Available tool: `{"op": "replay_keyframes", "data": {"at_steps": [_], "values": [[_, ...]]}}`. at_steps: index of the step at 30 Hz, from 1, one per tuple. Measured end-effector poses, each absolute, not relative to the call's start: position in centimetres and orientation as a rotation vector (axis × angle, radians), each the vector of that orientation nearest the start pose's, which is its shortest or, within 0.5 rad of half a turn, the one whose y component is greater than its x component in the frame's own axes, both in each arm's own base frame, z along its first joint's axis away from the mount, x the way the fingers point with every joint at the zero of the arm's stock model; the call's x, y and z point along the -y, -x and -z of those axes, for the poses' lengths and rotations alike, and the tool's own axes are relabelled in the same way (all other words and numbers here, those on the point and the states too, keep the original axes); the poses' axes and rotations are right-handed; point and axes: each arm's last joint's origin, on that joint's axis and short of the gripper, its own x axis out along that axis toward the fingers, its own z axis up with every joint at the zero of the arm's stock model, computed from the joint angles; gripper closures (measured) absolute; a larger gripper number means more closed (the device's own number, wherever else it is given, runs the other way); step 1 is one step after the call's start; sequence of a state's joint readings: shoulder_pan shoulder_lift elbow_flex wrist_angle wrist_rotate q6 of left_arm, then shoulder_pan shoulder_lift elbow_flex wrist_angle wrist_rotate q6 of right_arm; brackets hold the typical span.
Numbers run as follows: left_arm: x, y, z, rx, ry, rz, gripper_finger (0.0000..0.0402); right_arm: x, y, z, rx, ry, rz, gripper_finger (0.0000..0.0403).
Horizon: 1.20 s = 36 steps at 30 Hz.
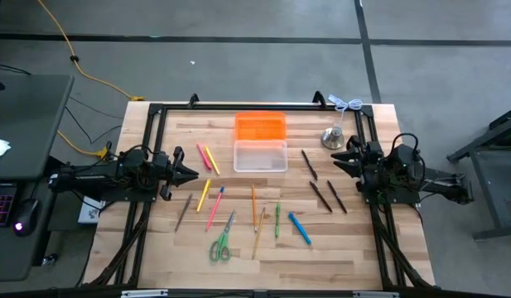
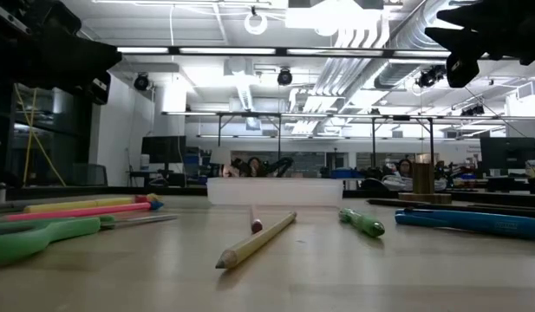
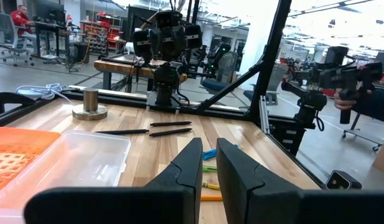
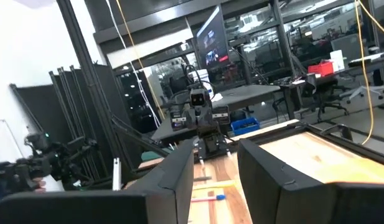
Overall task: Pick & place school supplies into a supply box
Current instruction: Put the black pen into the transparent supply box
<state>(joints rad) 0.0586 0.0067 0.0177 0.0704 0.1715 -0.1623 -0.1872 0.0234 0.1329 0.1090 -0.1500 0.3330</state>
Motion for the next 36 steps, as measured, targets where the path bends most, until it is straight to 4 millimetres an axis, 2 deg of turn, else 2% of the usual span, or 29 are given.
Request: {"op": "replay_keyframes", "data": {"at_steps": [15, 24, 36], "values": [[-0.1, -9.6, -17.6, 0.072, 0.153, 0.119, 0.0325, 1.5, -9.9, -21.3, 0.136, -0.312, 0.048, 0.0300], [-0.1, -9.6, -17.6, 0.072, 0.153, 0.119, 0.0325, 1.7, -10.6, -24.0, 0.084, -0.247, 0.072, 0.0300], [-0.1, -9.6, -17.6, 0.072, 0.153, 0.119, 0.0325, 2.2, -12.3, -26.8, -0.252, -0.280, 0.188, 0.0300]]}}
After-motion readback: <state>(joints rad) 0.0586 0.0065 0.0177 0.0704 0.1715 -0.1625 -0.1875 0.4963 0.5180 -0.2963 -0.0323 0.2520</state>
